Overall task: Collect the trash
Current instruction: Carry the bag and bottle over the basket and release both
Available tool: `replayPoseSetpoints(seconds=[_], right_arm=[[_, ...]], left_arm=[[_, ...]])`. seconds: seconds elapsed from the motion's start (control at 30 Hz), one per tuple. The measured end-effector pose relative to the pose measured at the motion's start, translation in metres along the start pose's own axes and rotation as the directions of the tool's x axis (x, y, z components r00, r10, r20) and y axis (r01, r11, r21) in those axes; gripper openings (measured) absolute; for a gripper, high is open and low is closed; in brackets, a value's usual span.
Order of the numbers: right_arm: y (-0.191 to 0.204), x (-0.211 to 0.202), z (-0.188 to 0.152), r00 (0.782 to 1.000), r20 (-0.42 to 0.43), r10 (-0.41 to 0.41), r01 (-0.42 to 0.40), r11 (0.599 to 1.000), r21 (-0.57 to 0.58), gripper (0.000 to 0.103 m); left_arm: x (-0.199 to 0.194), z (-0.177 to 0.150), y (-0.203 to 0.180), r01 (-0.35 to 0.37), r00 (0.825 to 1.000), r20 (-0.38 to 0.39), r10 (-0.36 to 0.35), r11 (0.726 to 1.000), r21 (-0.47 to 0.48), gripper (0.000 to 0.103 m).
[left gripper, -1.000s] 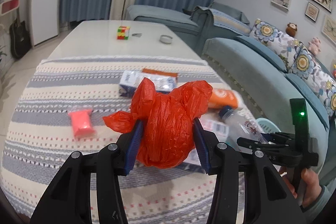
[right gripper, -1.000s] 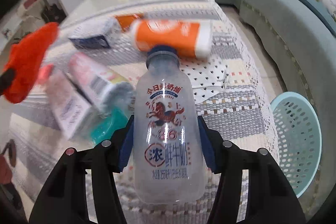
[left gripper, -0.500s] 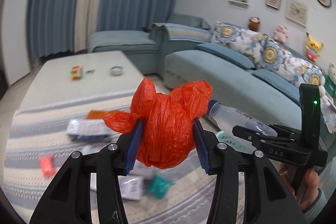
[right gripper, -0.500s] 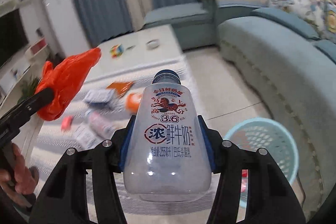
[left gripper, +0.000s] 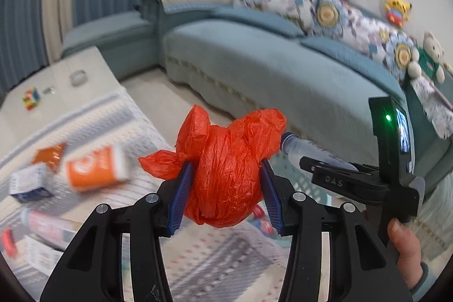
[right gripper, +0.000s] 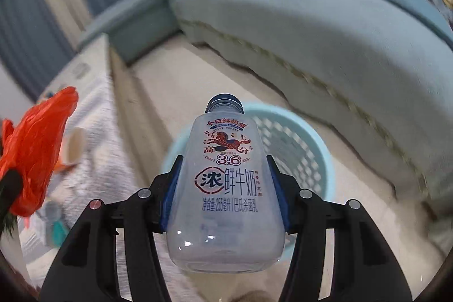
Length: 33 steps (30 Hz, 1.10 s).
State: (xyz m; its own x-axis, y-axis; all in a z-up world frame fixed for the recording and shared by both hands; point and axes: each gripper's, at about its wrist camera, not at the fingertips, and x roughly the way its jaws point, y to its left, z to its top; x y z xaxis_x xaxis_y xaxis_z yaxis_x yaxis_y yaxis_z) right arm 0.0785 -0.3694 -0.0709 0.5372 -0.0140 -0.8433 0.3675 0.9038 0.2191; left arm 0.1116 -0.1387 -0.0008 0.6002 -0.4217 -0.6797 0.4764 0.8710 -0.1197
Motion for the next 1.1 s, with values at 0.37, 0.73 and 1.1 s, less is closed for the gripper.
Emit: replayPoseSetpoints(seconds=[0.37, 0.73, 1.1], right_arm=[[-0.057, 0.069, -0.031, 0.962, -0.274, -0.020, 0.066, 0.985, 0.161, 0.052], [-0.056, 0.049, -0.017, 0.981, -0.194, -0.027, 0.058, 0.987, 0.153, 0.061], [-0.019, 0.018, -0.007, 0.997, -0.067, 0.026, -0.018, 0.994, 0.108, 0.061]], left_arm=[[0.082, -0.044, -0.033, 0.054, 0.973, -0.225, -0.046, 0.998, 0.028, 0.055], [0.062, -0.040, -0.033, 0.066, 0.984, -0.171, -0.059, 0.997, 0.036, 0.079], [0.018, -0.034, -0.002, 0.038, 0.994, -0.100, -0.041, 0.999, -0.029, 0.080]])
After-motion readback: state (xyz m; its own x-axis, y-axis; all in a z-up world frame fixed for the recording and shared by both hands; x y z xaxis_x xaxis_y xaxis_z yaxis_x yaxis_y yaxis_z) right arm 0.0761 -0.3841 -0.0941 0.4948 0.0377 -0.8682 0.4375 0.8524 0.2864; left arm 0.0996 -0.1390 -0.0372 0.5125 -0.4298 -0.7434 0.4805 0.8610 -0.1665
